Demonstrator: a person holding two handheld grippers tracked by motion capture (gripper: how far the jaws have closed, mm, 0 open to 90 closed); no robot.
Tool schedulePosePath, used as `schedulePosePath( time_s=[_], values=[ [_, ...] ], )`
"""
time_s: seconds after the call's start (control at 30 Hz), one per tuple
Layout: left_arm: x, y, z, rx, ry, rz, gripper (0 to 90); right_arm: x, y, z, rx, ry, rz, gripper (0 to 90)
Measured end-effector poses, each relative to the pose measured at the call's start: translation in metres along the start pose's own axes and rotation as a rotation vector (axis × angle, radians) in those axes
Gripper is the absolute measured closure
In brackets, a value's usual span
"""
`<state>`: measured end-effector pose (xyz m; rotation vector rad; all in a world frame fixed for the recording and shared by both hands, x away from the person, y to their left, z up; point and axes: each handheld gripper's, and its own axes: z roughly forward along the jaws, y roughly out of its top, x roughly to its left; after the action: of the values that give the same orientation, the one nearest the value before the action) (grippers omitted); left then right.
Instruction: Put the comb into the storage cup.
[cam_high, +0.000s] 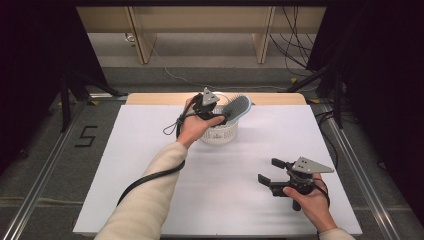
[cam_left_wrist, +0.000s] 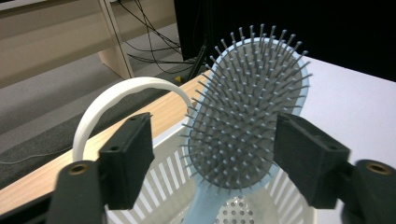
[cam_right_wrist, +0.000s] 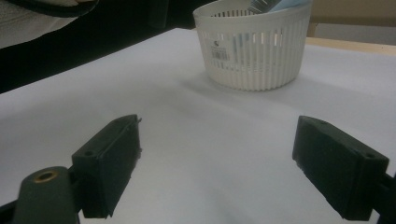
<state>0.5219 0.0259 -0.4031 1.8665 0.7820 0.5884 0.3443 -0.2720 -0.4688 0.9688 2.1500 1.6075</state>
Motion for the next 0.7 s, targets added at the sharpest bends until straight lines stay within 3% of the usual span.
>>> schedulePosePath(
  time_s=[0.2,0.7],
  values=[
    [0.000,0.003,-0.007,0.034,-0.018,-0.017,15.8,0.000,0.000,0.000,0.001,-0.003,-0.004,15.9],
    [0.003,0.000,-0.029,0.082,0.002,-0.048,1.8,0.000,0.000,0.000,0.004,-0.005,0.000,15.9]
  ],
)
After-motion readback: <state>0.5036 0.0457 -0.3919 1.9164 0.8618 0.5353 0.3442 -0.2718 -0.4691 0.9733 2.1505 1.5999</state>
